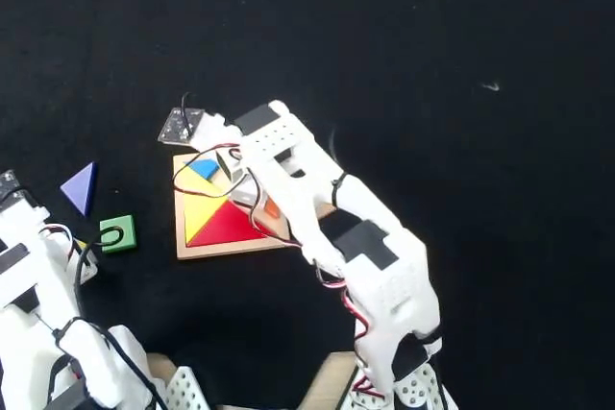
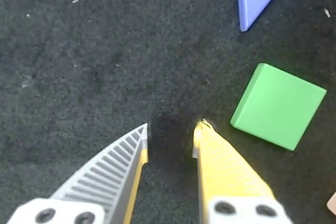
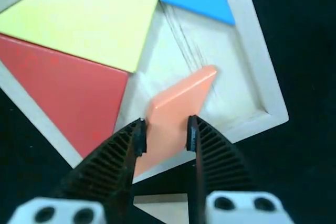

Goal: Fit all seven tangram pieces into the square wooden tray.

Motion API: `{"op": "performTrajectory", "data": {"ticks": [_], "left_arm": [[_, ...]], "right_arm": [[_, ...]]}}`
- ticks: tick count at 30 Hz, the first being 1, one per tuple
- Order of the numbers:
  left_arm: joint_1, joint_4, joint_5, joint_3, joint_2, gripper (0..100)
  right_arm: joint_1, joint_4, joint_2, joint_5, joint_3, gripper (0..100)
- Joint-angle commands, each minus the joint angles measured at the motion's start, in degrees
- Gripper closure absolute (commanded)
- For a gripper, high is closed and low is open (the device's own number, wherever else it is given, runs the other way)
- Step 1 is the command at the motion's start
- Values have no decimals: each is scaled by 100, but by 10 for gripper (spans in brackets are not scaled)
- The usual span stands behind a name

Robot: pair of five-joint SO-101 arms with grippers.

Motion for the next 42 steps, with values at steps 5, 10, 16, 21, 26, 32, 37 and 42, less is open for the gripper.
{"op": "performTrajectory", "data": {"ticks": [5, 10, 16, 21, 26, 32, 37, 42], "left_arm": [[75, -62, 35, -13, -97, 848], [75, -62, 35, -13, -97, 848], [75, -62, 35, -13, -97, 848], [75, -62, 35, -13, -97, 848], [75, -62, 35, -13, -97, 848], [75, -62, 35, 22, -123, 848], [75, -88, 26, 66, -149, 848], [75, -79, 26, 66, -149, 848]], "right_arm": [[149, 70, 312, 53, -57, 845], [149, 352, 303, 53, -277, 808], [35, 404, 338, 53, -338, 808], [-176, 448, 312, 70, -365, 809], [-220, 369, 312, 185, -391, 894], [97, 554, 145, -79, -769, 963], [536, 1257, -910, -167, -954, 966], [1380, 1477, -1947, -97, -620, 965]]}}
